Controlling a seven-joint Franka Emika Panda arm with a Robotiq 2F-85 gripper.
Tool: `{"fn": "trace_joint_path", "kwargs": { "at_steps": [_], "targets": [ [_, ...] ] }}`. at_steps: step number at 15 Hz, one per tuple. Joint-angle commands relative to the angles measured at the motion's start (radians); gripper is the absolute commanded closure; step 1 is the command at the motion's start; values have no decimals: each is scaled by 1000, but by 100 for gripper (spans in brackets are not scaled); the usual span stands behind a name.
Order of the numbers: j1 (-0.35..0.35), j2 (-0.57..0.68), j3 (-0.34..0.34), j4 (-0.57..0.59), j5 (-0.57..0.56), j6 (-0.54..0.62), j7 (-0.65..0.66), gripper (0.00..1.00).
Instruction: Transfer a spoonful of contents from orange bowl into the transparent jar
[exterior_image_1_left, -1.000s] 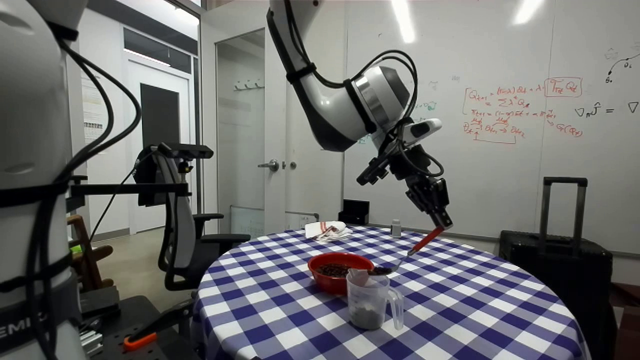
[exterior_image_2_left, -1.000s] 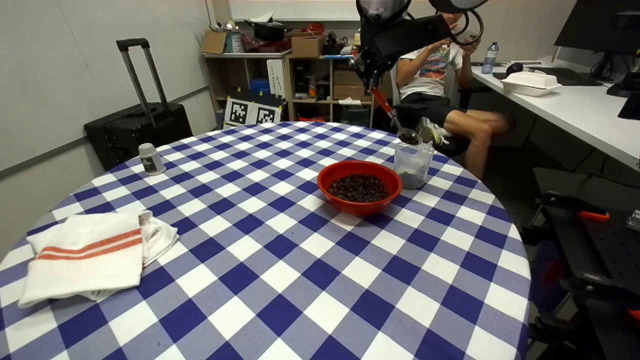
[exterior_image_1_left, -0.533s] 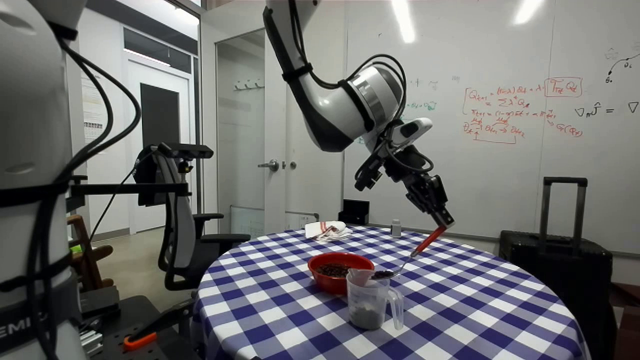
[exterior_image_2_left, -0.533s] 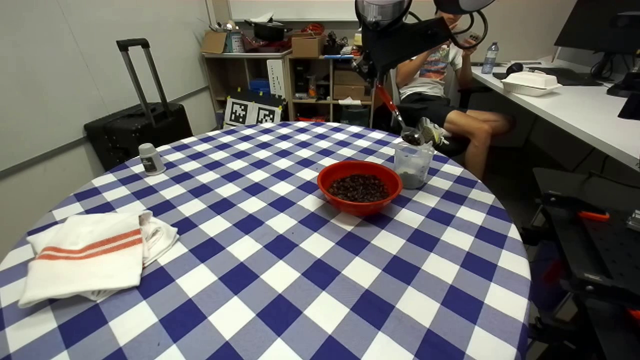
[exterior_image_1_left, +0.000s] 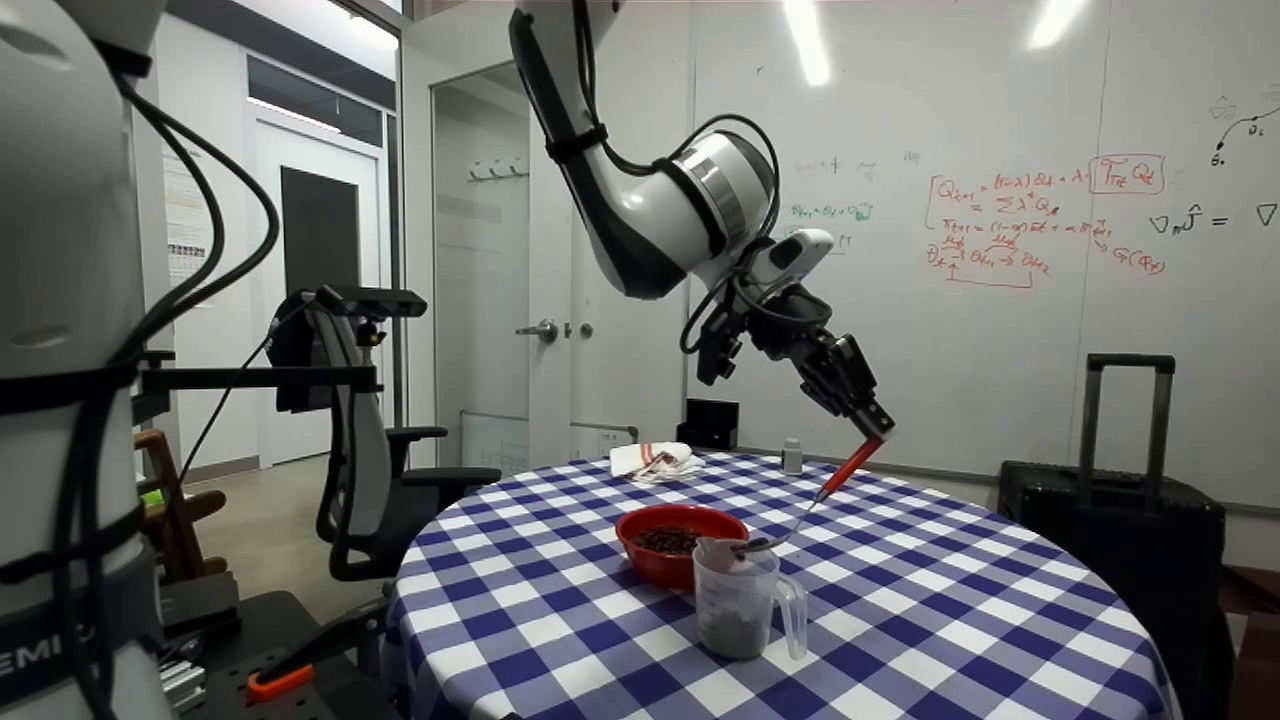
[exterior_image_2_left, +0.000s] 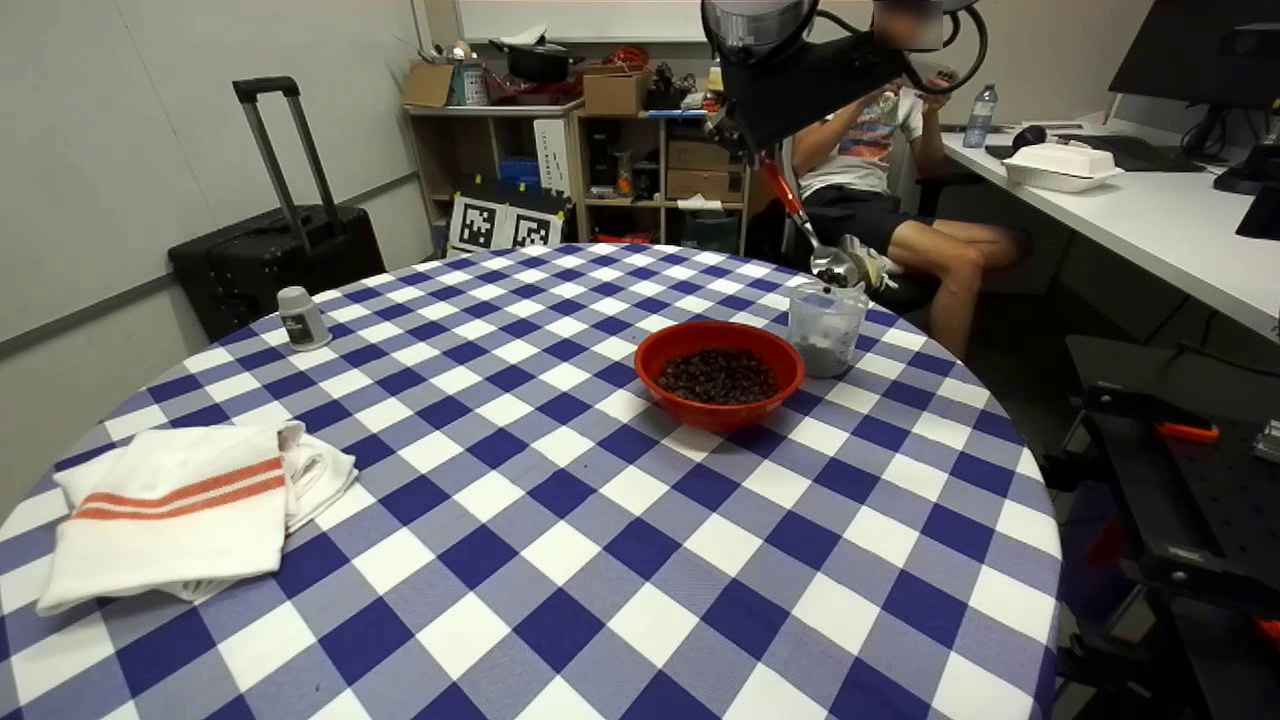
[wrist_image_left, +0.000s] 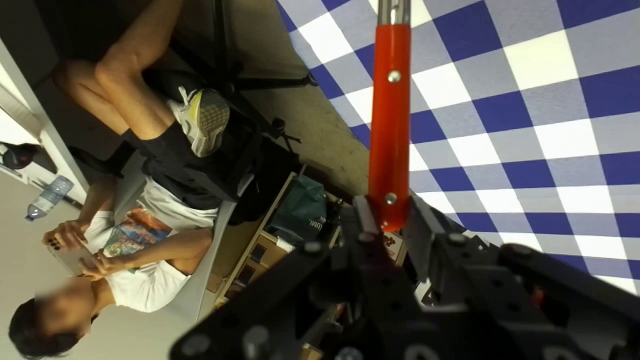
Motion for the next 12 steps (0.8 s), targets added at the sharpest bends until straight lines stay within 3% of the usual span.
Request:
{"fn": "trace_joint_path", "kwargs": {
  "at_steps": [1,7,9,12],
  "targets": [
    [-7,-14,34,-6,-73,-72,66,95],
    [-15,-6,74,-7,-155,-144,99,95],
    [-69,-26,100,-25,4,-16,-85,95],
    [-106,-49,112,-23,219,56,-290,95]
  ]
}}
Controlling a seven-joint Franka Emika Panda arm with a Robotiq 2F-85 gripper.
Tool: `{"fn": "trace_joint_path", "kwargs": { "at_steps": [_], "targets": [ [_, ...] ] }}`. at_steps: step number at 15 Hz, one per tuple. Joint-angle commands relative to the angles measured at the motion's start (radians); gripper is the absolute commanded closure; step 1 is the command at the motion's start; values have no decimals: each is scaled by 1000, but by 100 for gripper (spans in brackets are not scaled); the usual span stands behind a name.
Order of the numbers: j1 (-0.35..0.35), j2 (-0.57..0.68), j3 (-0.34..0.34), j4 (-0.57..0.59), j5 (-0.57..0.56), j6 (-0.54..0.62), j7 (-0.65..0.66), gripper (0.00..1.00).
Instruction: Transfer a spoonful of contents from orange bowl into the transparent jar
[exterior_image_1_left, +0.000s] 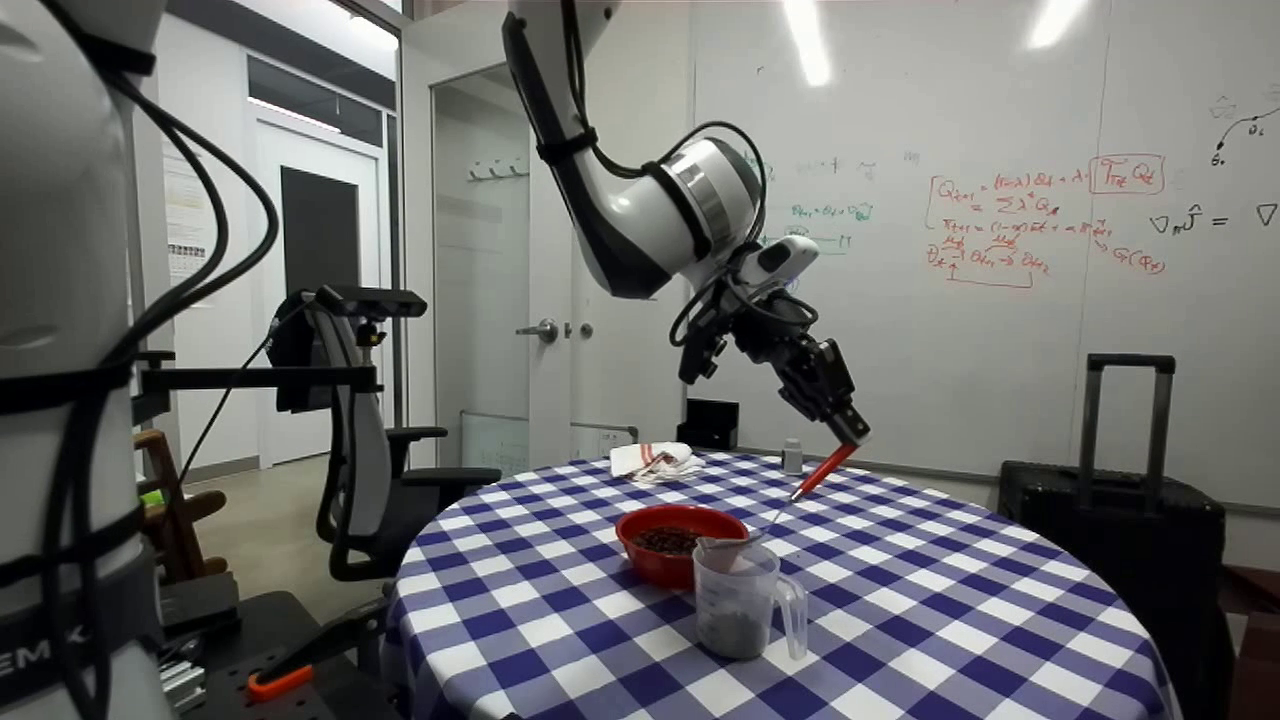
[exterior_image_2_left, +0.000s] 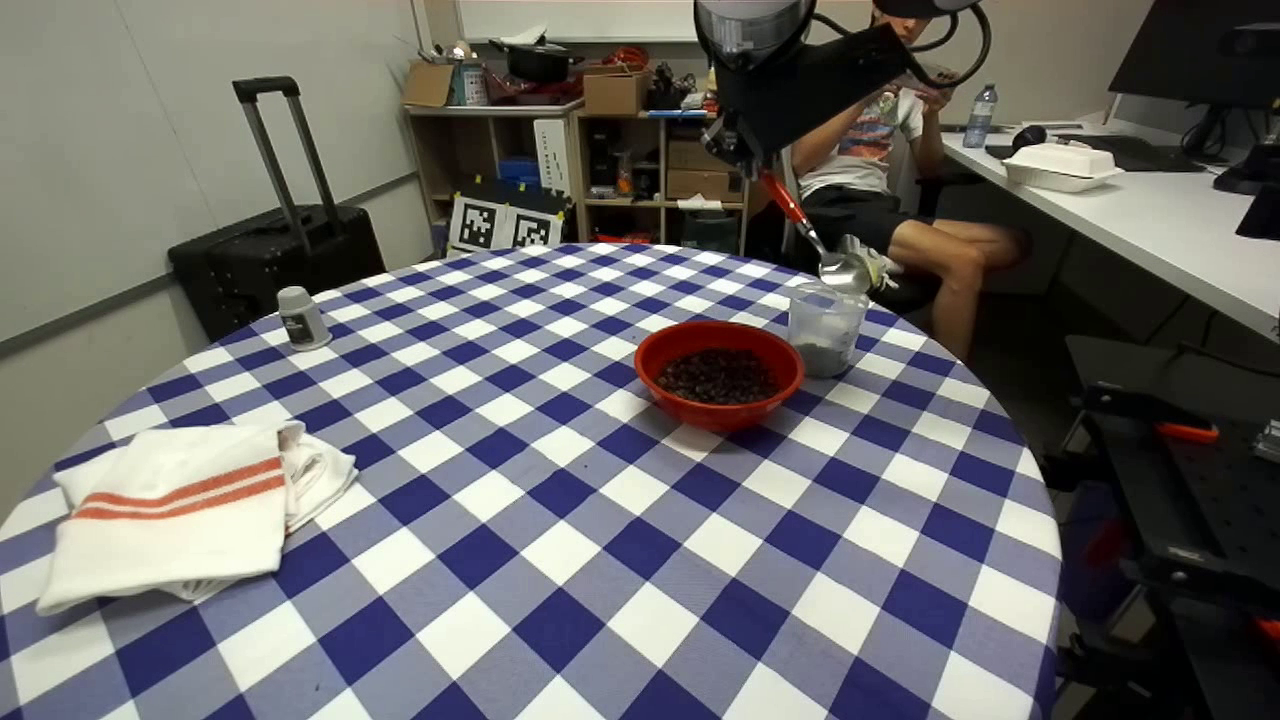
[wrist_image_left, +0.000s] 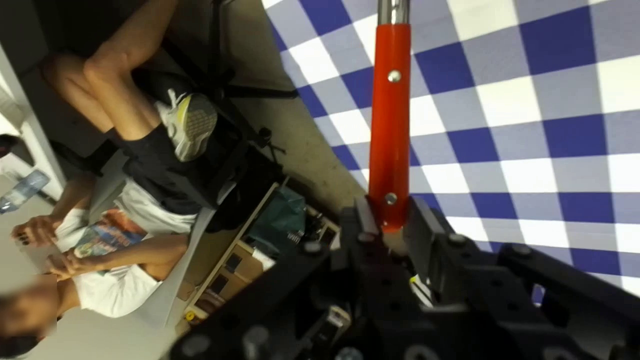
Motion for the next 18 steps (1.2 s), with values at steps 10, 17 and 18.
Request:
{"fn": "trace_joint_path", "kwargs": {
  "at_steps": [10,17,18],
  "targets": [
    [14,-118,73,47,732,-29,-797,95],
    [117,-48,148,110,859,-97,-877,95],
    [128,-30,156,124,871,-103,-881,95]
  ]
}}
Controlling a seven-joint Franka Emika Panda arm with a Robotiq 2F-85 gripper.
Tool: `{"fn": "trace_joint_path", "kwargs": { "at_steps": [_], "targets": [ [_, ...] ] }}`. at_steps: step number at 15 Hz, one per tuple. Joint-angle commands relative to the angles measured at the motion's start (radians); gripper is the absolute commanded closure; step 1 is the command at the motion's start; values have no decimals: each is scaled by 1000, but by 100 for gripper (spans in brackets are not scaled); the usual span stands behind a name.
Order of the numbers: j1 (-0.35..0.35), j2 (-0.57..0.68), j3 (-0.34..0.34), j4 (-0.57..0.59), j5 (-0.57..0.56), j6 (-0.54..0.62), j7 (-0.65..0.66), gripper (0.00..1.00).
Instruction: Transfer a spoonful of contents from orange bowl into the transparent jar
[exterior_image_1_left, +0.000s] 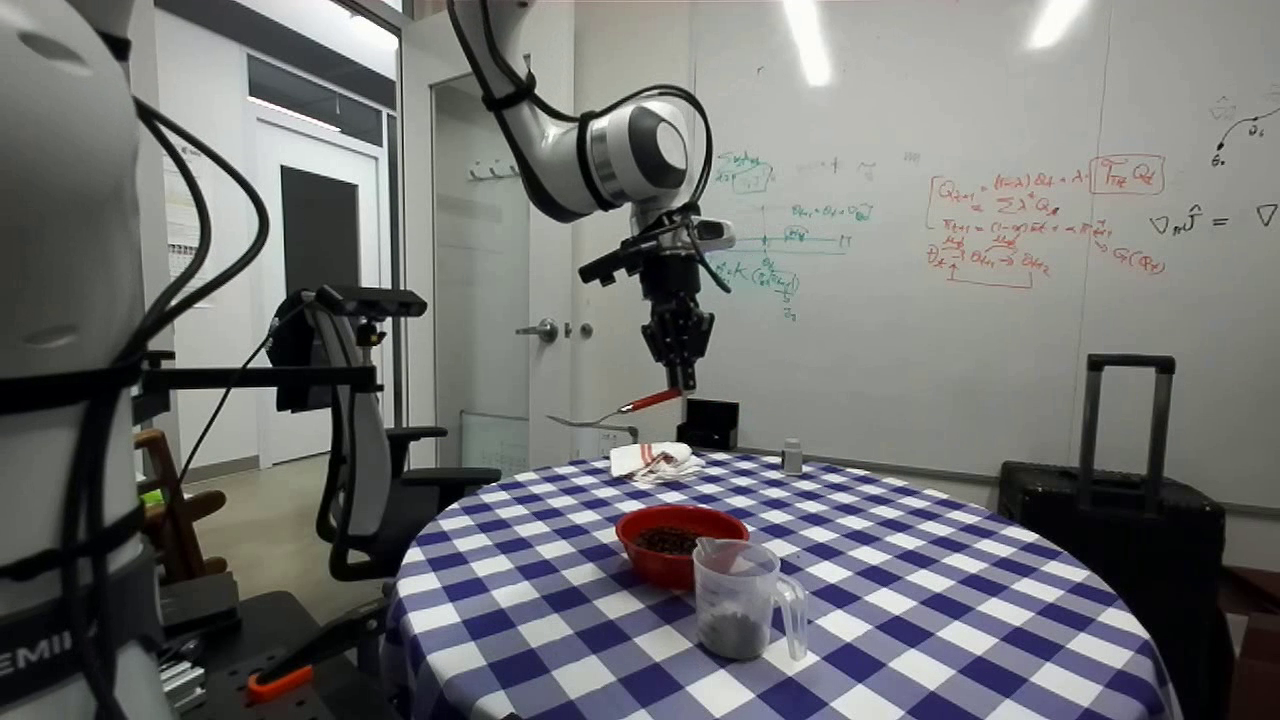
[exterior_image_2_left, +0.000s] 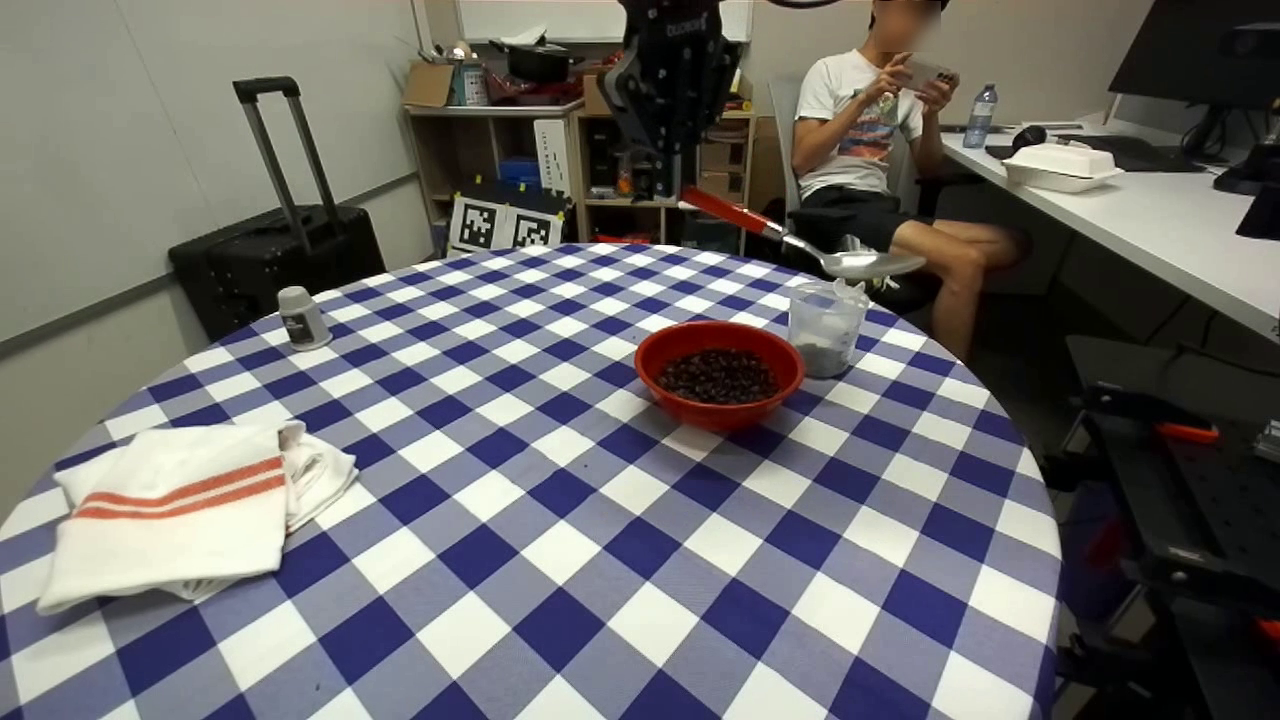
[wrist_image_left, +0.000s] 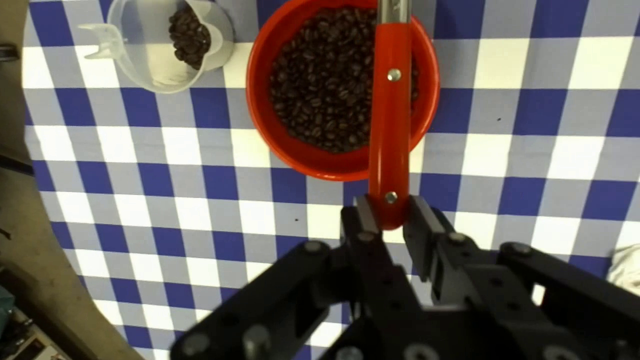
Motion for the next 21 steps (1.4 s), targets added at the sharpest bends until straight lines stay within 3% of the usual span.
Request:
{"fn": "trace_joint_path", "kwargs": {
  "at_steps": [1,10,21],
  "targets": [
    [36,72,19,72,62,-38,-53,95],
    [89,290,55,166,152,-8,-191,95],
    [126,503,-22,272,210,191,-72,95]
  ]
}}
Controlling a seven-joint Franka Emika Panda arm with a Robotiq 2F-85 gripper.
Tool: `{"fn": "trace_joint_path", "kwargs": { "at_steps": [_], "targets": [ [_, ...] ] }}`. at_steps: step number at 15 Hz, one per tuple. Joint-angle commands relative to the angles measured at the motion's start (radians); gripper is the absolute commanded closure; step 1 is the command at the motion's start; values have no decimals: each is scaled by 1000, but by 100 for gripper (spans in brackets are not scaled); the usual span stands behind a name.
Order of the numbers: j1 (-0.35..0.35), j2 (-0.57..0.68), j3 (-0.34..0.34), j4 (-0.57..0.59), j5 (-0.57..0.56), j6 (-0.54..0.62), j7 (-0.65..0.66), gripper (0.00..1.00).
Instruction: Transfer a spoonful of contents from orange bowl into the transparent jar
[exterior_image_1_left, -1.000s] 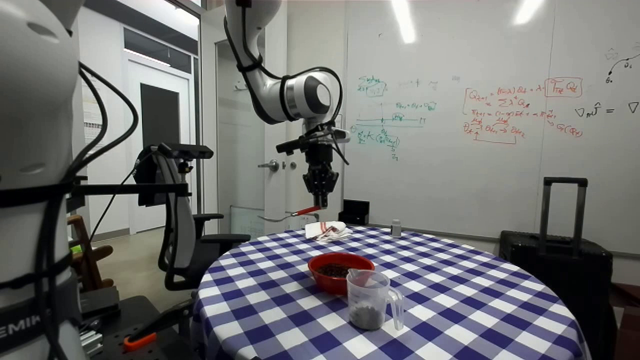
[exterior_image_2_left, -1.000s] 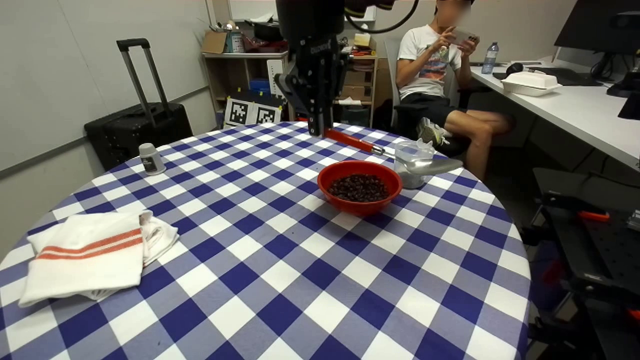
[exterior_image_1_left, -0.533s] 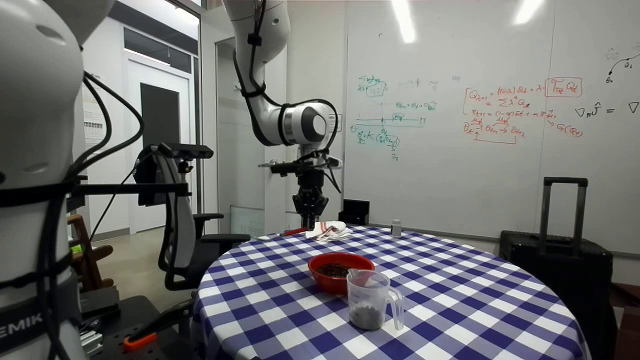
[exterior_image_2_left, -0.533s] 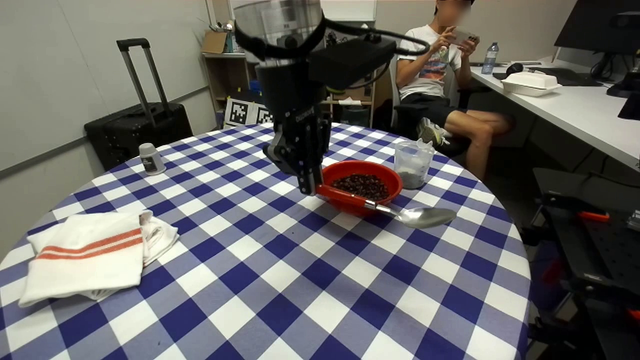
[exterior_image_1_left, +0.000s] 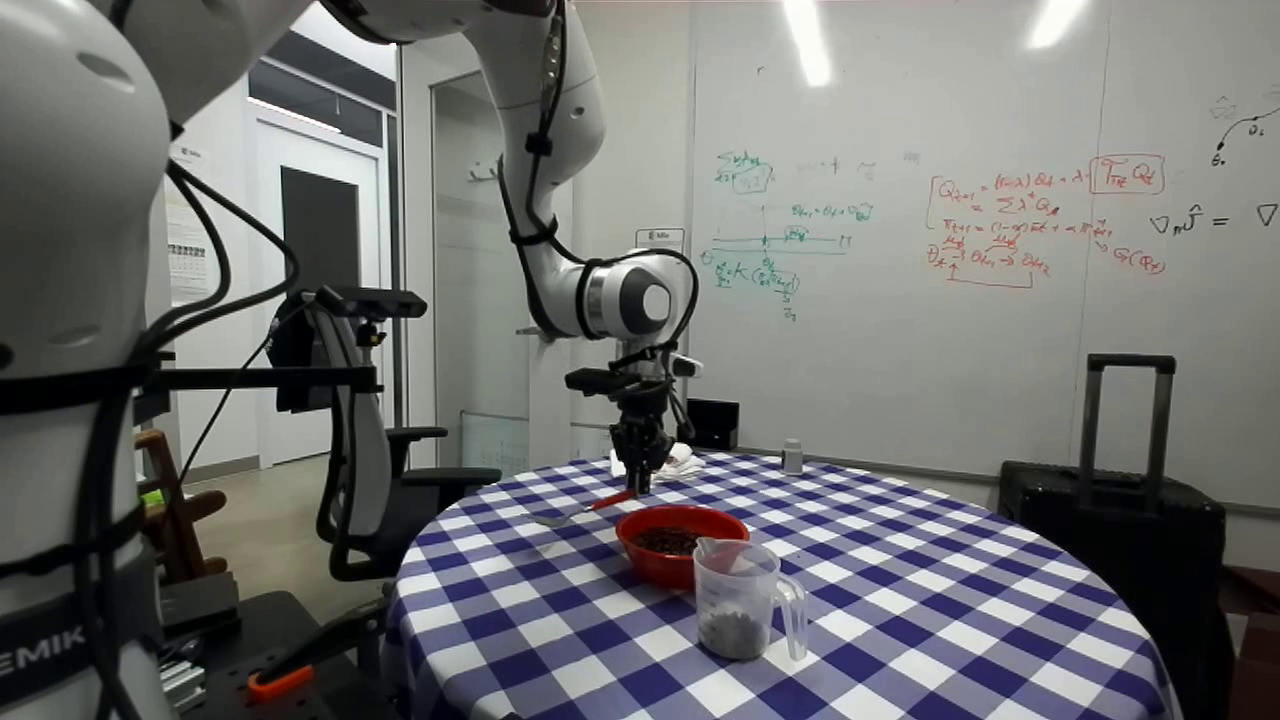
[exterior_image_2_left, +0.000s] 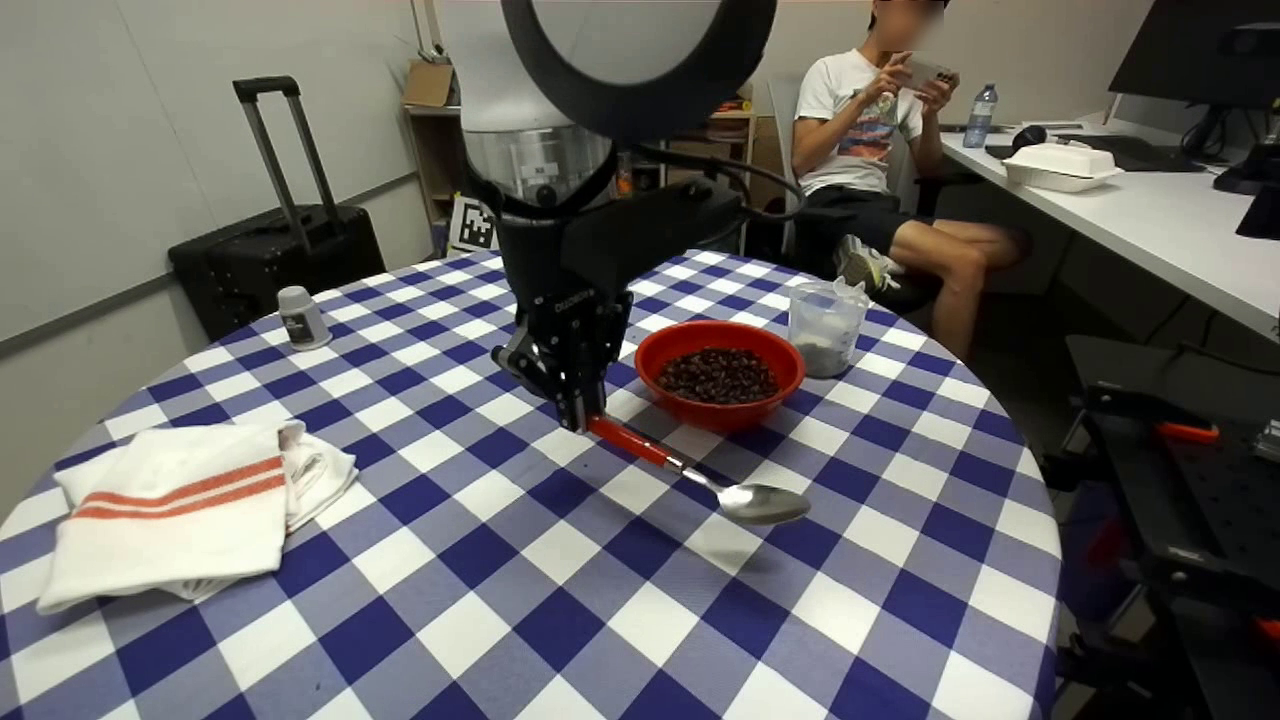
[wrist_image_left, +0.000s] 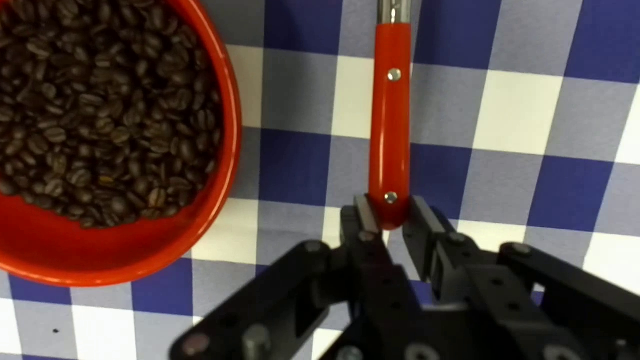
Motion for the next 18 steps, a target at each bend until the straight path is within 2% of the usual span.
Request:
{"fn": "trace_joint_path", "kwargs": {
  "at_steps": [1,8,9,11,14,17,18],
  "targets": [
    [35,68,-42,52,39,35,56,95],
    [52,124,-79,91,80,59,131,95],
    [54,127,-83,95,81,59,138,55],
    [55,129,-88,101,84,56,139,48],
    [51,120,-90,100,84,51,129,27],
    [25,73,-71,69,66,20,23,4],
    [16,58,-67,59,60,6,-18,1]
  ]
}}
